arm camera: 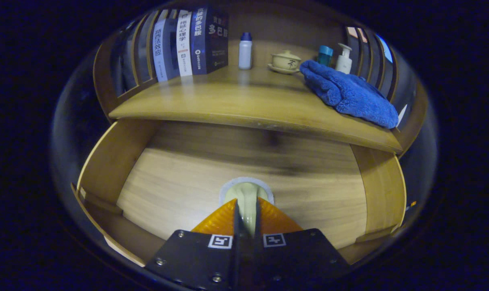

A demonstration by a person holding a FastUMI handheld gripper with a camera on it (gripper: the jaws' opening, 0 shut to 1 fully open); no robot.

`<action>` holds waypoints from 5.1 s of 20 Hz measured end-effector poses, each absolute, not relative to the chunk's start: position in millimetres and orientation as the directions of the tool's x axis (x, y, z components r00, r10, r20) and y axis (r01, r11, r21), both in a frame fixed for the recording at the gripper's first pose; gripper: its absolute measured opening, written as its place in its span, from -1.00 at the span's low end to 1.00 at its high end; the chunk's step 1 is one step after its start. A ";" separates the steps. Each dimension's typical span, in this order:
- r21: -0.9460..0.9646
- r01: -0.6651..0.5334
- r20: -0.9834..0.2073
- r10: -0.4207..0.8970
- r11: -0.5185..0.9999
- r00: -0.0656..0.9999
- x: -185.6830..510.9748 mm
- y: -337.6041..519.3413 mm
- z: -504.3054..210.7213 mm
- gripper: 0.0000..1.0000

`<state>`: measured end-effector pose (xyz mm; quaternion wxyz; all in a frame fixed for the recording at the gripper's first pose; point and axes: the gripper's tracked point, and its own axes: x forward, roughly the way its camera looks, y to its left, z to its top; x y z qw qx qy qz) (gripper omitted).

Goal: Pull open the drawer, take out the items inside it, and place them on the countertop above the cabinet.

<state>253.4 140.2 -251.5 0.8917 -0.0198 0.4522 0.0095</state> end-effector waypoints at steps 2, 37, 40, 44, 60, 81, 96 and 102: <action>-0.014 -0.033 -0.786 0.009 0.999 0.618 255.4 142.3 -240.8 -0.73; 0.071 0.079 -0.451 -0.039 0.994 0.892 426.9 124.6 -127.1 -0.73; 0.072 0.101 -0.450 -0.058 0.992 0.891 437.2 121.9 -133.9 -0.74; 0.044 0.106 -0.438 -0.076 0.993 0.896 446.6 122.4 -143.0 -0.73; 0.071 0.154 -0.293 -0.127 0.986 0.948 421.6 98.6 -113.3 0.29; 0.009 0.072 -0.147 -0.070 0.997 0.987 146.8 120.7 -76.7 0.94; 0.021 0.133 -0.282 -0.122 0.991 0.952 94.3 128.4 -152.0 0.93; 0.025 0.159 -0.331 -0.142 0.987 0.933 103.5 124.1 -172.9 0.94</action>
